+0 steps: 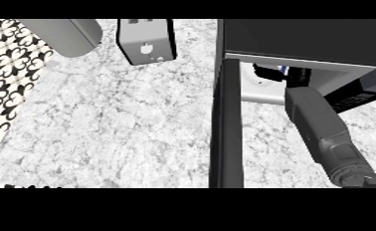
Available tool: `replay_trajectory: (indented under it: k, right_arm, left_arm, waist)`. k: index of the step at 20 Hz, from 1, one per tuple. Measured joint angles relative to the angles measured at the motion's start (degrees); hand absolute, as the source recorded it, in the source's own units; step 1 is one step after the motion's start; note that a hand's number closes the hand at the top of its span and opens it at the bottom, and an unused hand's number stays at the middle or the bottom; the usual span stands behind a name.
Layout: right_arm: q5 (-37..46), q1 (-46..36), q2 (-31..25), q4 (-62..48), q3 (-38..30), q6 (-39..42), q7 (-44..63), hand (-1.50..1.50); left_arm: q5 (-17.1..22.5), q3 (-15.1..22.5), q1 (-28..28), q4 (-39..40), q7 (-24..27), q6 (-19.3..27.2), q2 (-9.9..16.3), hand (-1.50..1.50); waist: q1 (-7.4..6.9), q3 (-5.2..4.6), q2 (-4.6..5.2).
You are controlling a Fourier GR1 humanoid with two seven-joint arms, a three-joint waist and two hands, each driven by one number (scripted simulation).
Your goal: Pick up the milk, place it into the microwave and close the microwave
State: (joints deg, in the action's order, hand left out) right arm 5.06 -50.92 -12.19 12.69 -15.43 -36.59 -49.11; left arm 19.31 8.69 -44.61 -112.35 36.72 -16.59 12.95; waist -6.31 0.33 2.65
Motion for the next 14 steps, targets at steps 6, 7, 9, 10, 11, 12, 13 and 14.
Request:
replay_trajectory:
  k: [6, 7, 9, 10, 11, 12, 13, 14]
  right_arm:
    - [0.94, -1.54, -0.50, -0.85, -1.04, -7.90, 0.38, 1.50]
    - [1.07, -1.65, -0.48, -1.04, -1.18, -8.81, 0.46, 1.50]
    - [1.15, -2.15, -0.80, -1.22, -1.60, -9.90, 0.55, 1.50]
    - [1.23, -2.12, -1.10, -1.34, -1.75, -10.19, 0.40, 1.50]
    - [1.29, -2.21, -1.09, -1.48, -1.90, -10.63, 0.37, 1.50]
    - [1.49, -2.56, -0.95, -1.69, -1.91, -11.19, 0.51, 1.50]
    - [2.22, -1.75, -1.92, -3.44, -1.68, -13.35, 2.41, -1.50]
    - [3.61, -1.73, -2.17, -4.95, -0.73, -15.74, 3.99, -1.50]
  left_arm:
    - [-0.16, -0.27, 0.99, 0.92, -0.17, -0.58, 0.54, -1.50]
    - [-0.11, -0.31, 1.02, 1.04, -0.10, -0.81, 0.68, -1.50]
    - [0.11, -0.47, 1.25, 1.24, -0.25, -0.96, 0.77, -1.50]
    - [-0.02, -0.27, 1.43, 1.27, -0.42, -0.83, 0.64, -1.50]
    - [-0.13, -0.20, 1.65, 1.72, -0.32, -0.91, 0.57, -1.50]
    - [-0.01, -0.39, 1.91, 1.80, -0.48, -0.97, 0.72, -1.50]
    - [0.00, -0.46, 1.99, 1.71, -0.37, -1.03, 0.75, -1.50]
    - [-0.08, -0.54, 2.14, 1.54, -0.29, -1.02, 0.80, -1.50]
  waist:
    - [-0.70, -0.02, 0.36]
    - [-0.84, -0.02, 0.39]
    - [-0.95, 0.00, 0.47]
    - [-0.93, 0.01, 0.52]
    - [-0.96, 0.01, 0.54]
    - [-1.14, 0.01, 0.61]
    - [-1.23, -0.29, 0.93]
    - [-1.80, -0.67, 0.98]
